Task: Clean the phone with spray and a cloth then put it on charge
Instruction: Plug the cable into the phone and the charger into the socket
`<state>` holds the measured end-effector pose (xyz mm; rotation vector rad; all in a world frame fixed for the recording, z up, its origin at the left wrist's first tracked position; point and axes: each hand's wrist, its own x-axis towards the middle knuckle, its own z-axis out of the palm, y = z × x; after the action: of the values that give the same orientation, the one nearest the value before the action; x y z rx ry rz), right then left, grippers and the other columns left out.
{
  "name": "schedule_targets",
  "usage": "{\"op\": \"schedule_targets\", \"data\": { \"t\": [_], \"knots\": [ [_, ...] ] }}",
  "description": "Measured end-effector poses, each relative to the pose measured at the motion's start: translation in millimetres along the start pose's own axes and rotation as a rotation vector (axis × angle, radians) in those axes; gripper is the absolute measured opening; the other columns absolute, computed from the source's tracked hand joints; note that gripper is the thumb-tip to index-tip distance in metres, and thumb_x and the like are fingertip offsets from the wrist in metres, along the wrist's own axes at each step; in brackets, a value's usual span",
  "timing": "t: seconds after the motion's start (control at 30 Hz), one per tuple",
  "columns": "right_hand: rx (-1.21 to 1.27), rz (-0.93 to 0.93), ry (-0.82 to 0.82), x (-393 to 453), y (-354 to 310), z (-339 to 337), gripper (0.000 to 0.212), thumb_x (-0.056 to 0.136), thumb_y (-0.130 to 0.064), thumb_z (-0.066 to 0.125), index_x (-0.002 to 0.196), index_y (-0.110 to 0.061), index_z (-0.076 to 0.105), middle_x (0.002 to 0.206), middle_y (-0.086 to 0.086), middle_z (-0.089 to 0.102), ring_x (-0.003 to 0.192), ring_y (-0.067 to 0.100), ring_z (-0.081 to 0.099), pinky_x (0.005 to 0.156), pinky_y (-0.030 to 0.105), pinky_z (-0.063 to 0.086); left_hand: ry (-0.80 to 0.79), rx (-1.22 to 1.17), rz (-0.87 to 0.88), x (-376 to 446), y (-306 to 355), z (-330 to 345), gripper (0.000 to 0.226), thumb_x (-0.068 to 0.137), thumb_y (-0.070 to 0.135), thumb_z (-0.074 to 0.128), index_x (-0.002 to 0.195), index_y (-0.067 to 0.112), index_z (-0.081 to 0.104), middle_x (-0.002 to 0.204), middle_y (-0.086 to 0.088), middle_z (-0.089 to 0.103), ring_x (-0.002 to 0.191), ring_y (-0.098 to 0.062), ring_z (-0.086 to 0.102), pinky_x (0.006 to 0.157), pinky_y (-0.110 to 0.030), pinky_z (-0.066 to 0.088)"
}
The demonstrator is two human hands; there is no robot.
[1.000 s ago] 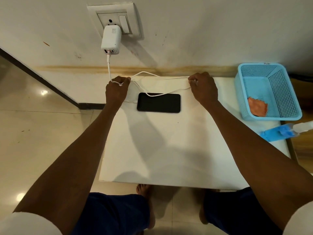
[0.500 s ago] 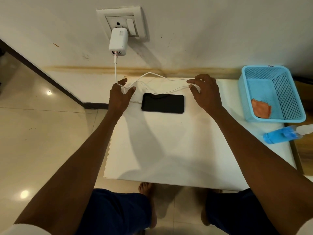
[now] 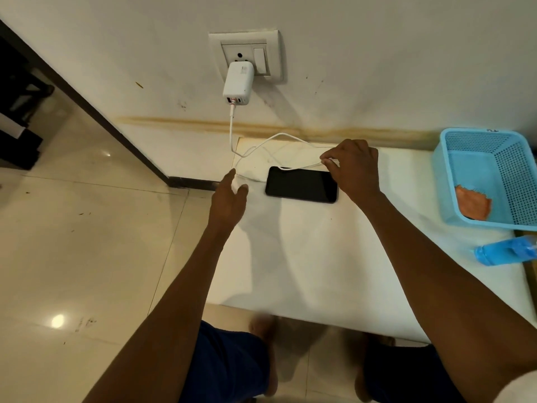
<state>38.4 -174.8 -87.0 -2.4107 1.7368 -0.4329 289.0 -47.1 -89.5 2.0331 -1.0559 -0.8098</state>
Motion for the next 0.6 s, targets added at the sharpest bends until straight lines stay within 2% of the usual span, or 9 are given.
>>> {"op": "schedule_targets", "data": {
  "t": [0.07, 0.17, 0.3, 0.47, 0.6],
  "knots": [
    [-0.013, 0.025, 0.017, 1.7, -6.3, 3.4, 0.023, 0.099, -0.036, 0.053, 0.105, -0.030, 0.074, 0.114, 0.000, 0.062, 0.119, 0.027, 0.048, 0.095, 0.042, 0.035, -0.004, 0.099, 0.054, 1.5, -2.1, 1.0, 0.052, 0.102, 0.022, 0.049, 0.152, 0.014, 0.034, 0.157, -0.003, 0.035, 0.144, -0.020, 0.033, 0.115, -0.029, 0.025],
    [-0.027, 0.057, 0.065, 7.1, -11.4, 7.7, 0.023, 0.099, -0.036, 0.052, 0.105, -0.027, 0.073, 0.115, 0.002, 0.060, 0.116, 0.029, 0.049, 0.093, 0.042, 0.034, 0.003, 0.190, 0.091, 4.9, -8.4, -0.4, 0.052, 0.102, 0.020, 0.049, 0.151, 0.015, 0.035, 0.158, -0.005, 0.033, 0.146, -0.023, 0.031, 0.118, -0.036, 0.026],
    [-0.061, 0.102, 0.064, 20.6, -18.1, 13.1, 0.024, 0.100, -0.034, 0.050, 0.106, -0.027, 0.072, 0.114, 0.004, 0.059, 0.115, 0.031, 0.049, 0.094, 0.044, 0.035, 0.003, 0.346, 0.183, 8.5, -13.7, 0.6, 0.052, 0.102, 0.025, 0.048, 0.152, 0.019, 0.035, 0.160, -0.007, 0.029, 0.147, -0.025, 0.028, 0.119, -0.042, 0.025],
    [-0.096, 0.107, 0.035, 26.8, -23.0, 19.9, 0.028, 0.101, -0.033, 0.045, 0.109, -0.025, 0.070, 0.115, 0.005, 0.059, 0.114, 0.032, 0.049, 0.093, 0.044, 0.035, -0.024, 0.423, 0.179, 11.8, -15.3, 6.4, 0.054, 0.102, 0.030, 0.049, 0.152, 0.020, 0.034, 0.162, -0.008, 0.023, 0.149, -0.029, 0.022, 0.119, -0.047, 0.025],
    [-0.029, 0.079, 0.047, 23.0, -22.6, 19.4, 0.025, 0.097, -0.035, 0.052, 0.110, -0.026, 0.072, 0.115, 0.004, 0.061, 0.114, 0.031, 0.050, 0.092, 0.044, 0.037, -0.019, 0.426, 0.166, 13.0, -14.1, 8.2, 0.054, 0.101, 0.033, 0.051, 0.151, 0.020, 0.036, 0.162, -0.008, 0.022, 0.149, -0.030, 0.023, 0.118, -0.049, 0.028]
  ]
}}
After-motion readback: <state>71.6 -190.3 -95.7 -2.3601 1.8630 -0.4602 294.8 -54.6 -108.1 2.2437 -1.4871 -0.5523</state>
